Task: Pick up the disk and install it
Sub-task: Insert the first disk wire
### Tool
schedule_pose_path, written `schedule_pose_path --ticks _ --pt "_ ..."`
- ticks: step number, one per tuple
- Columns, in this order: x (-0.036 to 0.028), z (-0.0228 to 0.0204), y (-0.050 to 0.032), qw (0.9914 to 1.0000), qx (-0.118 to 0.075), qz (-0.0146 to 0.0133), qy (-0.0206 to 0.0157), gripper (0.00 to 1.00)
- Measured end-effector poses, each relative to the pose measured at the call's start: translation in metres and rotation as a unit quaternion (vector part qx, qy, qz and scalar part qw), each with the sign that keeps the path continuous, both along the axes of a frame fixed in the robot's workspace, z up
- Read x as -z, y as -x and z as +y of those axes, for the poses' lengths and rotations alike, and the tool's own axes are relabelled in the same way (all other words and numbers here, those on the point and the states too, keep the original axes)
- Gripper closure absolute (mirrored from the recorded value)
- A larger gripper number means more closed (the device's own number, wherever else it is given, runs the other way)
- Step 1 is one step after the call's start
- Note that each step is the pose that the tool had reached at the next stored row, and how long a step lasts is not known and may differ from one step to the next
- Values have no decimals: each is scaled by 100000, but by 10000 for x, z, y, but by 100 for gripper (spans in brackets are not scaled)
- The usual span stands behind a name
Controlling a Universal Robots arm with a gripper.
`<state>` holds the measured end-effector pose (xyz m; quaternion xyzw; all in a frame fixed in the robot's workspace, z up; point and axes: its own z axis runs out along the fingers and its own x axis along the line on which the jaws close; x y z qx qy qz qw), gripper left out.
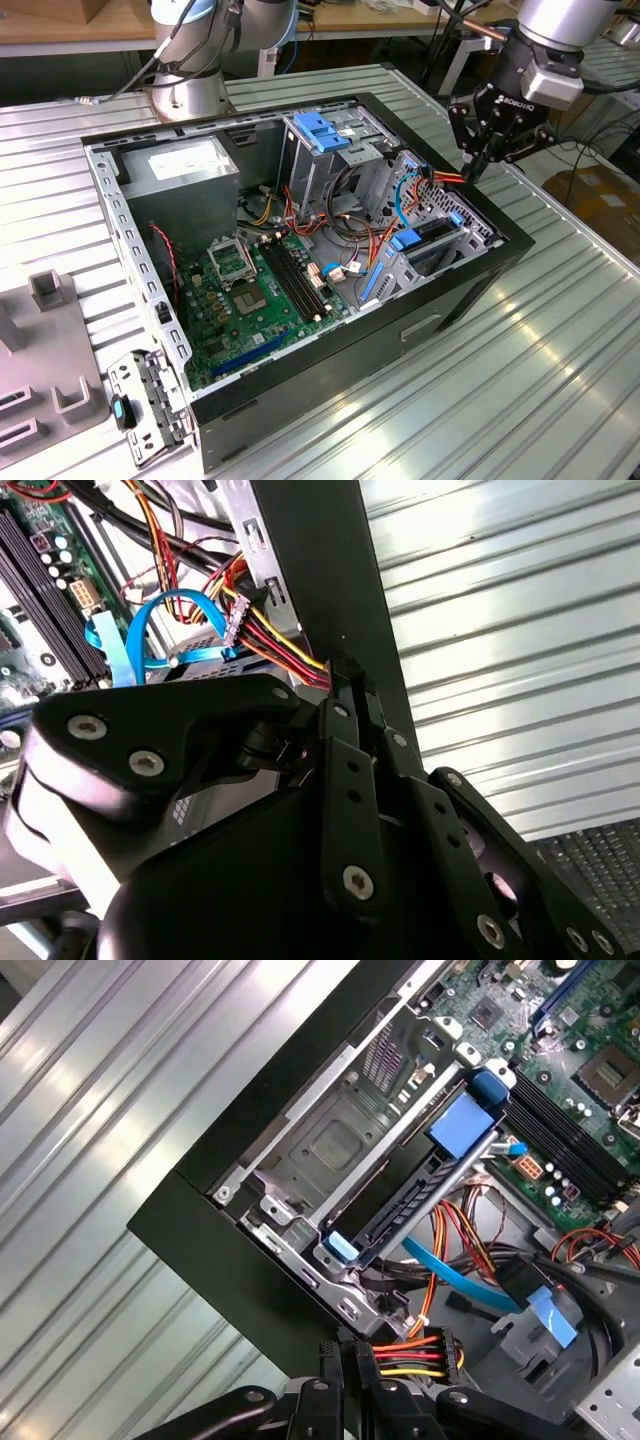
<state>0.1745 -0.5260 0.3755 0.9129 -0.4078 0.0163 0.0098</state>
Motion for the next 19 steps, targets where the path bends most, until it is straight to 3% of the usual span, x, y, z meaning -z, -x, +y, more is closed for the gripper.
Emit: schedule_pose_path --ticks 9,13,19 --pt "0 0 1 99914 4155 -1 -2 83" --pt "0 0 13 99768 6811 -1 1 83" --pt "0 0 213 99749 7086 -18 -3 83"
